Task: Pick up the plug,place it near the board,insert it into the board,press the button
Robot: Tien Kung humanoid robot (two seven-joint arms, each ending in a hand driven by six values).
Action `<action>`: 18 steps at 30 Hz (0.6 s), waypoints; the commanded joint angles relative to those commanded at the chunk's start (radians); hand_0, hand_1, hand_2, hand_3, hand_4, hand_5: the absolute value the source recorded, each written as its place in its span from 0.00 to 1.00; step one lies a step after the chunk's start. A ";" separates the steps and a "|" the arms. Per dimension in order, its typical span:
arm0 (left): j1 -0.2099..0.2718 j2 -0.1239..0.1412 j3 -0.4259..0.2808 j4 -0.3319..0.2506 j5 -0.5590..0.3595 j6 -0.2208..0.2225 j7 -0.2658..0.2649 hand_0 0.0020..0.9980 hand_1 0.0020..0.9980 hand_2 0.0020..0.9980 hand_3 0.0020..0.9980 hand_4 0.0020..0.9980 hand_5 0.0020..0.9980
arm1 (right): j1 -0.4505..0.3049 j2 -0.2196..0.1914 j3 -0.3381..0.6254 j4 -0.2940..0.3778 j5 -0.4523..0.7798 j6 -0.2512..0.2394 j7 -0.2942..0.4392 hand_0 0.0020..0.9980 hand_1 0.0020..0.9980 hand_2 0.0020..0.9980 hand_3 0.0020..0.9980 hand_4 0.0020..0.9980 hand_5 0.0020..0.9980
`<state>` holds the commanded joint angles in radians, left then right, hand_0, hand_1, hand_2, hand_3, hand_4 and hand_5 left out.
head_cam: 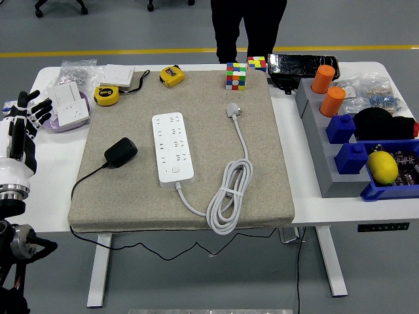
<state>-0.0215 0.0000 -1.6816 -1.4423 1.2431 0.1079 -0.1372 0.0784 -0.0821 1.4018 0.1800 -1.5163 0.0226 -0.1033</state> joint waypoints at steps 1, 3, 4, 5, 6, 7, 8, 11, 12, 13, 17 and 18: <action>0.000 0.000 0.001 0.000 -0.001 0.000 0.000 0.77 0.75 0.72 0.79 1.00 0.87 | 0.000 0.000 0.000 0.000 0.000 0.000 0.000 0.82 0.75 0.75 0.76 1.00 0.83; 0.001 0.000 0.002 0.001 -0.003 0.001 -0.001 0.77 0.75 0.72 0.79 1.00 0.87 | 0.000 0.001 0.000 0.000 0.001 0.000 0.000 0.82 0.75 0.75 0.76 1.00 0.83; 0.001 0.000 0.003 0.003 -0.003 0.003 -0.001 0.77 0.75 0.72 0.79 1.00 0.87 | -0.001 0.001 0.000 0.000 0.001 0.000 -0.001 0.82 0.75 0.75 0.76 1.00 0.83; 0.001 0.000 0.004 0.004 -0.003 0.004 0.000 0.77 0.75 0.72 0.79 1.00 0.87 | -0.001 0.001 0.000 0.000 0.000 0.000 -0.001 0.82 0.75 0.75 0.76 1.00 0.83; 0.001 0.000 0.004 0.005 -0.003 0.003 0.001 0.77 0.75 0.72 0.79 1.00 0.87 | -0.001 0.001 0.000 0.000 0.001 0.000 -0.001 0.82 0.75 0.75 0.76 1.00 0.83; 0.001 0.000 0.005 0.005 -0.002 0.001 0.002 0.96 0.84 0.79 0.85 1.00 0.87 | -0.001 0.001 0.000 0.000 0.001 0.000 -0.001 0.82 0.75 0.75 0.76 1.00 0.83; 0.001 0.000 0.006 0.006 -0.001 0.000 0.003 0.96 0.84 0.79 0.85 1.00 0.87 | -0.002 0.001 -0.001 0.000 0.002 0.000 -0.001 0.82 0.75 0.75 0.76 1.00 0.83; 0.001 0.000 0.006 0.007 0.010 -0.019 0.012 0.96 0.84 0.79 0.85 1.00 0.87 | -0.002 0.000 0.000 0.000 0.002 0.000 -0.001 0.82 0.75 0.75 0.76 1.00 0.83; 0.001 0.000 0.006 0.007 0.012 -0.025 0.014 0.96 0.84 0.79 0.85 1.00 0.87 | -0.001 0.000 -0.001 0.000 0.003 0.000 -0.001 0.82 0.75 0.75 0.76 1.00 0.83; 0.000 0.000 0.006 0.007 0.013 -0.029 0.015 1.00 1.00 0.99 0.92 1.00 0.95 | -0.001 -0.001 -0.001 0.000 0.003 0.000 -0.001 0.82 0.75 0.75 0.76 1.00 0.82; -0.001 0.000 0.008 0.008 0.001 -0.055 0.013 1.00 1.00 0.99 0.92 1.00 0.95 | 0.000 0.000 0.001 0.000 0.003 -0.001 -0.002 0.82 0.75 0.75 0.76 1.00 0.82; -0.002 0.000 0.008 0.008 -0.004 -0.057 0.010 1.00 1.00 0.99 0.92 1.00 0.95 | 0.000 0.000 0.001 0.000 0.003 0.000 -0.002 0.82 0.75 0.75 0.76 1.00 0.82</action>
<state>-0.0231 0.0000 -1.6734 -1.4340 1.2389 0.0508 -0.1270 0.0781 -0.0825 1.4029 0.1800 -1.5132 0.0221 -0.1051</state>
